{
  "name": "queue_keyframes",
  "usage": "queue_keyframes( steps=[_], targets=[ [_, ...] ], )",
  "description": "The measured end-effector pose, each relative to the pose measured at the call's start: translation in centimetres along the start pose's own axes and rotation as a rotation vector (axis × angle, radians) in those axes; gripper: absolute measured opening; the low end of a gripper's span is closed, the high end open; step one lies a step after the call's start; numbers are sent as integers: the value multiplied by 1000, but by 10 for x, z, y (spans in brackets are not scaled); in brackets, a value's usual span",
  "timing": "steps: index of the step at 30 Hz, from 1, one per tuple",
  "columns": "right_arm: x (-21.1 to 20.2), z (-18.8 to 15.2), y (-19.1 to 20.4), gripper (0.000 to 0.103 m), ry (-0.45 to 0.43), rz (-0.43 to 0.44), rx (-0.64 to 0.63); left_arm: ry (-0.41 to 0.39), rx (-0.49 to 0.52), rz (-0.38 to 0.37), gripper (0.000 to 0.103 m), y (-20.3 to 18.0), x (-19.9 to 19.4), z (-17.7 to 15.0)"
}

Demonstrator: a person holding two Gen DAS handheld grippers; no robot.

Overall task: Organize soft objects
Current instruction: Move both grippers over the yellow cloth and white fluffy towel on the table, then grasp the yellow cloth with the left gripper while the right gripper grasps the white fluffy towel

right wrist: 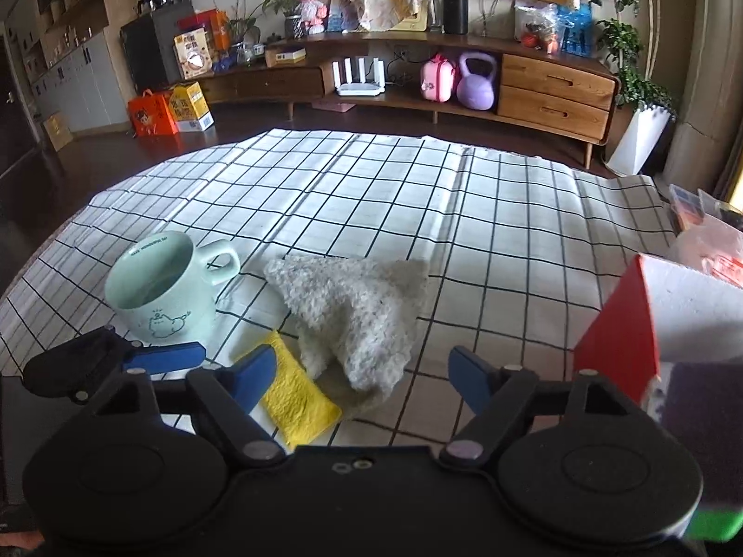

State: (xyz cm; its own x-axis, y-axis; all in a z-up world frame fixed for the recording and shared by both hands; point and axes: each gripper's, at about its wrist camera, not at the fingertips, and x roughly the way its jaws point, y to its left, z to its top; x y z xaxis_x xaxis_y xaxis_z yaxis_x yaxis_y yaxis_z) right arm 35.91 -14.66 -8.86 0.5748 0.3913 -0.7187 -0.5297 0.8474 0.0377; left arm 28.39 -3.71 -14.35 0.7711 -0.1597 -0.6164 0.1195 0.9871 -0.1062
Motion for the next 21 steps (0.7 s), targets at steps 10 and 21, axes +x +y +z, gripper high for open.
queue_keyframes(
  steps=[10, 21],
  targets=[
    [47, 13, -1, 74, 33, 19, -3, 44, -6, -24, 103, 3, 27, 4],
    [71, 8, -1, 60, 50, 42, 35, 37, 98, 36, 101, -16, 41, -5]
  ],
)
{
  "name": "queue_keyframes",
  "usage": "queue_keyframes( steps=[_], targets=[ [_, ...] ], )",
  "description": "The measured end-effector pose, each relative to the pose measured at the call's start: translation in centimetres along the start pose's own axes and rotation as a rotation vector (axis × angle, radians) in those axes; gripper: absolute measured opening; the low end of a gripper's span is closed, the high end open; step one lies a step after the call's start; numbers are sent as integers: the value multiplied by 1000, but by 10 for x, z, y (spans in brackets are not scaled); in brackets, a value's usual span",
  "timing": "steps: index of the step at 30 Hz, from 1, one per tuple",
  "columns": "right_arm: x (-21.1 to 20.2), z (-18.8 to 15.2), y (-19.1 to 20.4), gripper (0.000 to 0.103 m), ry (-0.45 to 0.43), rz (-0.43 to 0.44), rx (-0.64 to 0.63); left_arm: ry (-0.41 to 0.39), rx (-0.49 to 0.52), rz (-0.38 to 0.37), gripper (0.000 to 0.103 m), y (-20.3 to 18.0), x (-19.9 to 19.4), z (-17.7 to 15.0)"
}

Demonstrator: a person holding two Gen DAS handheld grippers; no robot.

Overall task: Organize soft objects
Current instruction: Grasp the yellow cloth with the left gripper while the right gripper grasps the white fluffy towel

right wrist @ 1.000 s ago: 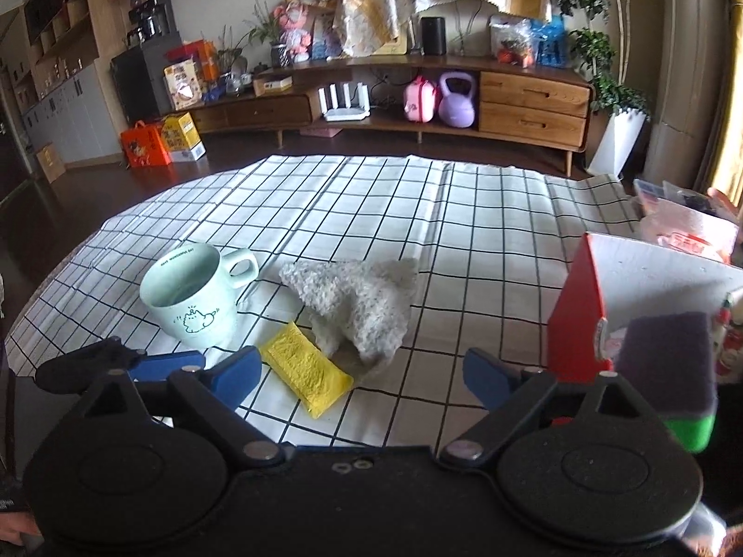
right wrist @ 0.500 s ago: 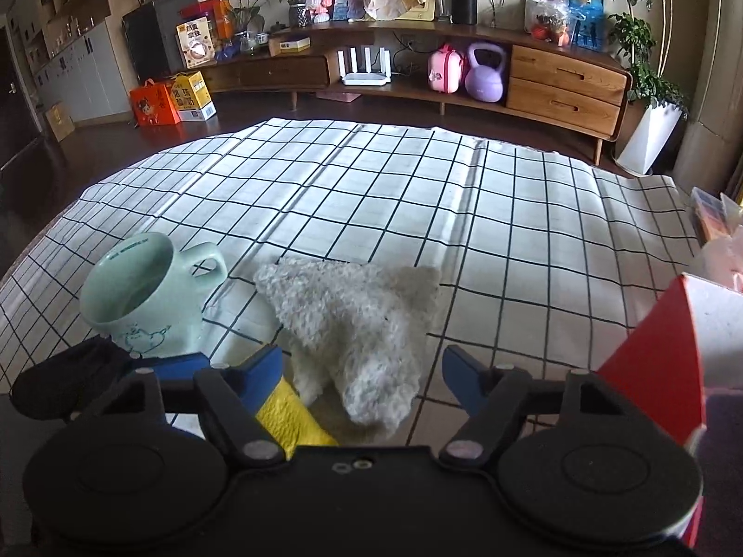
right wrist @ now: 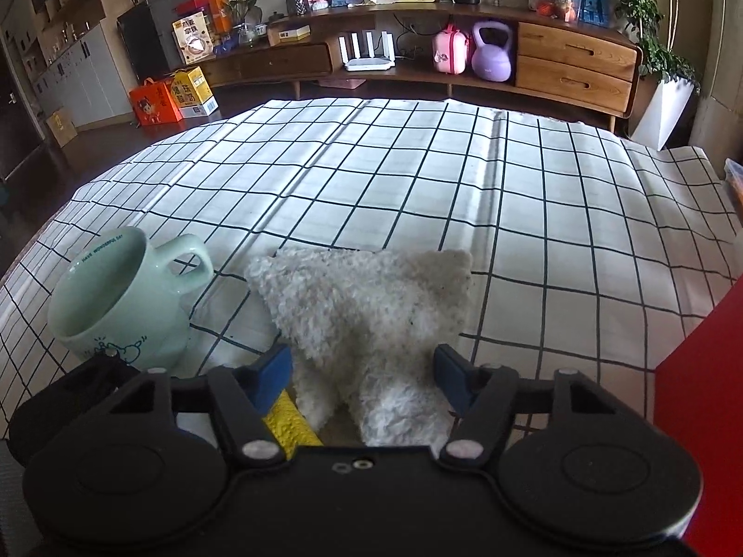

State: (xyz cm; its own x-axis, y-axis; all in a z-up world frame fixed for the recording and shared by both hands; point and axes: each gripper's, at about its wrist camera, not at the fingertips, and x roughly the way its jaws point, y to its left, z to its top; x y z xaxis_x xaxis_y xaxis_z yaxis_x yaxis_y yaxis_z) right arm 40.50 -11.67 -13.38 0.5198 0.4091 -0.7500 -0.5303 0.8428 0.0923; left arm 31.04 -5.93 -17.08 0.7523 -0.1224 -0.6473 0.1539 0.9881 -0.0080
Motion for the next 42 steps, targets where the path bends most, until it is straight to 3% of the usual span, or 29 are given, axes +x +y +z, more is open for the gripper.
queue_keyframes(
  steps=[1, 6, 12, 17, 20, 23, 30, 35, 42],
  targets=[
    [1, -1, 0, 57, -2, -6, 4, -3, -3, 3, 101, 0, 0, 0],
    [-3, -6, -12, 26, -28, -15, 60, -13, -31, 30, 85, 3, -3, -1],
    [-13, -17, -25, 15, -48, 0, 122, -15, -95, 6, 82, 12, -11, 2],
    [-29, -26, -23, 12, -81, -10, 148, -16, -119, -15, 77, 15, -20, 0],
    [-41, -33, -19, 11, -96, -12, 150, -30, -109, -33, 65, 14, -29, -3],
    [-51, -45, -13, 11, -86, -10, 124, -30, -101, -47, 61, 12, -40, -6],
    [-81, -72, -7, 10, -126, -70, 123, -60, -94, -65, 35, 18, -63, -8],
    [-101, -89, -5, 10, -129, -60, 141, -41, -133, -65, 32, 24, -76, -10],
    [-112, -108, 9, 10, -113, -26, 156, 87, -205, -31, 32, 39, -83, -42]
  ],
)
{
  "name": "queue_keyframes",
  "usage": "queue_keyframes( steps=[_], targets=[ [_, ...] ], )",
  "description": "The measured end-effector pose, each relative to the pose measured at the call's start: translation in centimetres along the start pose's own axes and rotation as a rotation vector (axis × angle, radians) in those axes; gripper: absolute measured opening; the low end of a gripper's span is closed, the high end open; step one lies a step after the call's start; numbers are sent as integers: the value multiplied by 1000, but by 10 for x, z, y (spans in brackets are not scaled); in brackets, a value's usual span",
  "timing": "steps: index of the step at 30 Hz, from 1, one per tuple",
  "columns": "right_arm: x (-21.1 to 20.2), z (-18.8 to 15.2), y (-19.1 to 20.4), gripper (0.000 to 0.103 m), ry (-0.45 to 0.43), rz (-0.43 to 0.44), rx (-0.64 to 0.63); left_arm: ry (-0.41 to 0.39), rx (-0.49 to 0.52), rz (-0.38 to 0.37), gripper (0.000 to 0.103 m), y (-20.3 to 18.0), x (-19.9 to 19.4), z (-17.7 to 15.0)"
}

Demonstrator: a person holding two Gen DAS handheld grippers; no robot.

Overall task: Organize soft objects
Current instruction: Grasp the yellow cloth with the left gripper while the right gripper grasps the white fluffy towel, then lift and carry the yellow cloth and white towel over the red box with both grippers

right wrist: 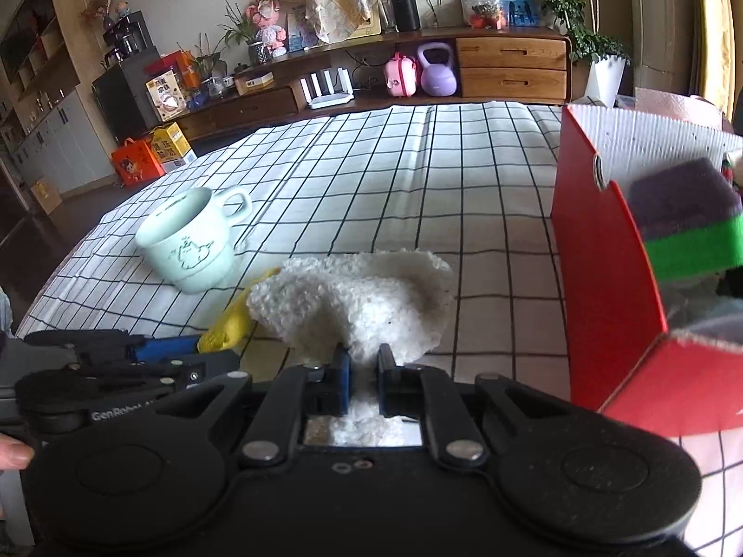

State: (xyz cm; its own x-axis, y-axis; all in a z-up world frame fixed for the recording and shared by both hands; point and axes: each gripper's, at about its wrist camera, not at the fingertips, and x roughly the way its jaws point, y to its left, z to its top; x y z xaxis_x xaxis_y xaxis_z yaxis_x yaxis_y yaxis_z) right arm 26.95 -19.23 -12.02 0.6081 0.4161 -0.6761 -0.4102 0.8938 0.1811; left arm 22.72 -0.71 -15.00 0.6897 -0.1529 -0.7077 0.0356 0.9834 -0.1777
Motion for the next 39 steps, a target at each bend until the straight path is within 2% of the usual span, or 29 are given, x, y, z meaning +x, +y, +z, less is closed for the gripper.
queue_keyframes(
  steps=[5, 7, 8, 9, 10, 11, 13, 16, 20, 22, 24, 28, 29, 39],
  targets=[
    [-8, -4, 3, 10, -25, 8, 21, -5, 1, -24, 32, 2, -14, 0],
    [-12, -6, 2, 10, -34, 12, 32, -17, 28, -39, 35, -4, -18, 3],
    [-13, -7, 2, 10, -38, 10, 33, -20, 44, -40, 51, -7, -18, 3],
    [-14, -8, 1, 10, -40, 4, 37, -27, 59, -37, 71, -10, -18, 5],
    [-14, -9, 0, 10, -39, 2, 44, -36, 71, -25, 78, -14, -16, 7],
    [-14, -8, 0, 10, -39, 1, 53, -44, 76, -14, 81, -16, -14, 8],
    [-13, -9, -2, 10, -41, 3, 67, -40, 91, -9, 81, -21, -5, 12],
    [-14, -12, -3, 10, -44, 12, 87, -10, 111, 40, 81, -27, 12, 18],
    [-15, -13, -5, 10, -53, 9, 89, 3, 95, 79, 80, -25, 29, 22],
    [-14, -14, -6, 10, -54, 3, 88, 11, 78, 100, 76, -22, 34, 23],
    [-14, -15, -8, 10, -55, 1, 92, 21, 65, 109, 61, -20, 38, 23],
    [-12, -16, -9, 10, -52, 2, 96, 11, 77, 138, 48, -21, 39, 23],
    [-13, -16, -9, 10, -52, 2, 96, 8, 84, 144, 41, -22, 39, 22],
    [-19, -18, -9, 10, -28, 1, 136, 39, 65, 136, 39, -21, 33, 25]
  ],
)
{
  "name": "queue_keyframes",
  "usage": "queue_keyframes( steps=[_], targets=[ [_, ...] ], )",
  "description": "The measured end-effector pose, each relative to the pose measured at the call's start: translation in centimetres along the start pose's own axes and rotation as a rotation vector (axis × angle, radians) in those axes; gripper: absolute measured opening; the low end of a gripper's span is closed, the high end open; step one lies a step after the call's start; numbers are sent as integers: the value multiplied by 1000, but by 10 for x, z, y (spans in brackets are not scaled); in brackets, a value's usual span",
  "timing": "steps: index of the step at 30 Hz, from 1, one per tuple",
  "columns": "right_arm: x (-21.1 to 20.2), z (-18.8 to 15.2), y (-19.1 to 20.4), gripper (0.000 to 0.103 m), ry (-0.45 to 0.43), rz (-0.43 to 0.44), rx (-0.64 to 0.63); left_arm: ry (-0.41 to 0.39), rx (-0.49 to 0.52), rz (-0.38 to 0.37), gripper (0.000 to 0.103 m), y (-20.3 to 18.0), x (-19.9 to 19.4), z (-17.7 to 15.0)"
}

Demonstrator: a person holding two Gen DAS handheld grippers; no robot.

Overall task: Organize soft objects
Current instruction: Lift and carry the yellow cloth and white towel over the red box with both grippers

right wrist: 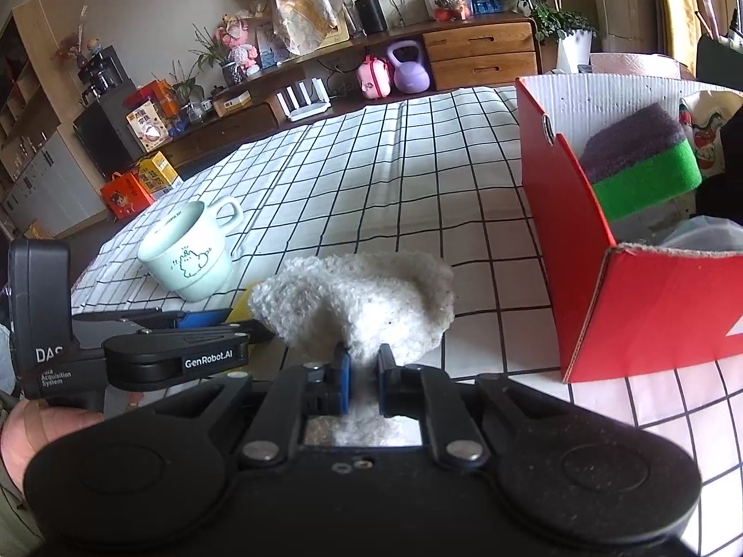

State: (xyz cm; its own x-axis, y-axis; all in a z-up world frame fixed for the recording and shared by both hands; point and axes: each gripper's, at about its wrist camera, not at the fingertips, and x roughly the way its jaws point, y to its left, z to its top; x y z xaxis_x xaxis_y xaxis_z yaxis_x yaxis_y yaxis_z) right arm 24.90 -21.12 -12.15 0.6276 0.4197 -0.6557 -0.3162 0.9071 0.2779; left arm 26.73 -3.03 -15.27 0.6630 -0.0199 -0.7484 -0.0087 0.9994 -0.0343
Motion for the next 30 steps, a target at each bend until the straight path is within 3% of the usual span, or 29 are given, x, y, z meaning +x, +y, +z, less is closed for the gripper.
queue_keyframes(
  steps=[16, 30],
  targets=[
    [-72, 7, 8, 10, -74, 30, 11, -28, -17, -105, 39, -12, -74, 12],
    [-143, 39, -32, 10, -223, -51, 45, -125, 78, -233, 39, -78, -127, 58]
  ],
)
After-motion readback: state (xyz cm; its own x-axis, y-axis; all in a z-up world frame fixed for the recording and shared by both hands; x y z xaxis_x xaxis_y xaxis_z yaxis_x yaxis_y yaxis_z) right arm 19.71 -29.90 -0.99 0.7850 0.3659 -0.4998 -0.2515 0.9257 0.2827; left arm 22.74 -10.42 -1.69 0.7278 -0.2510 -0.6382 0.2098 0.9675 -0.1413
